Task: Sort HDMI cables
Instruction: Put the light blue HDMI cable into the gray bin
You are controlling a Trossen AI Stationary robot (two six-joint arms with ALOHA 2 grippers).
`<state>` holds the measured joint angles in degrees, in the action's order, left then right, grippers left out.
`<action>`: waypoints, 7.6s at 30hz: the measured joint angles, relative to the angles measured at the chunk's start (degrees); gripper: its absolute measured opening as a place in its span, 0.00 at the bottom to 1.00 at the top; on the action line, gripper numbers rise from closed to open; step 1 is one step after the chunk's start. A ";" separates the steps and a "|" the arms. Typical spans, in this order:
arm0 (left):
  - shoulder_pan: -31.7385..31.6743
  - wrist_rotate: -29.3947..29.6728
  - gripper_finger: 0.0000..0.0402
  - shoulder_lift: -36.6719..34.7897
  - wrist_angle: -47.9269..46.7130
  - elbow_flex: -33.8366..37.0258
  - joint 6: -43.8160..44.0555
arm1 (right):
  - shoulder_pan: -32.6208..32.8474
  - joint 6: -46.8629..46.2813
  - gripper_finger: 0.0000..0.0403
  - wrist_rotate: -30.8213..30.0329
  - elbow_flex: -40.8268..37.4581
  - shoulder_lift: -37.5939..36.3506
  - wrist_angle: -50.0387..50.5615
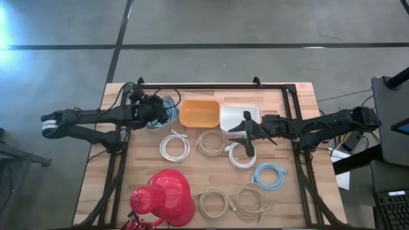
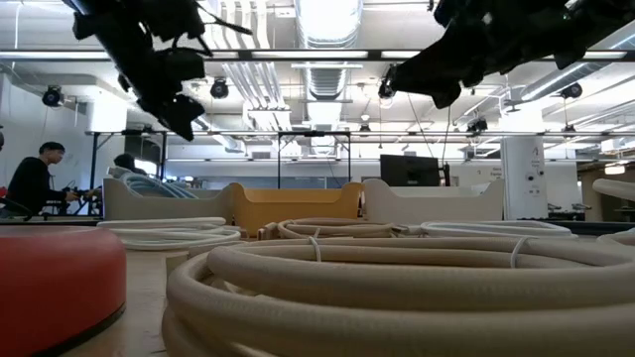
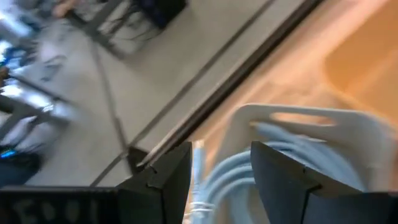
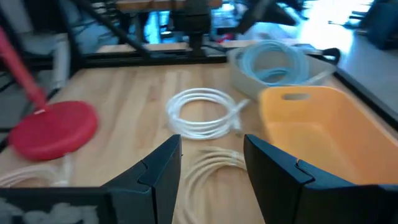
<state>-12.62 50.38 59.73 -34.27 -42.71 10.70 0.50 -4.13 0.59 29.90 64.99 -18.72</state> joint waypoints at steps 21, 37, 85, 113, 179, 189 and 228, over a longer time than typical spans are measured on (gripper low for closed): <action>13.77 -5.40 0.45 -4.67 1.82 1.29 -1.54 | 23.48 -41.96 0.42 -5.83 8.68 0.00 61.12; 13.81 -5.54 0.45 -4.58 7.34 5.41 0.11 | 30.02 -52.97 0.42 -4.97 -1.72 3.34 59.43; 13.76 -32.08 0.44 -2.63 34.23 5.47 5.92 | 19.04 24.25 0.07 -57.25 20.46 30.44 1.83; 13.75 -33.63 0.44 14.59 35.01 5.30 10.02 | 13.26 50.21 0.07 -69.61 47.52 58.91 2.67; 14.23 -39.84 0.33 10.15 33.75 6.33 4.14 | 13.85 38.59 0.13 -67.63 49.34 56.37 3.19; 14.22 -37.25 0.08 9.26 32.04 6.33 4.72 | 14.20 38.72 0.30 -67.90 49.63 56.37 3.32; -7.68 -31.82 0.09 -11.54 5.90 13.13 9.90 | 11.77 -11.62 0.32 -35.12 29.08 11.95 46.92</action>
<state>-20.30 18.57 48.20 -28.38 -29.58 20.60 12.27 -15.75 -34.53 58.98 76.94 28.20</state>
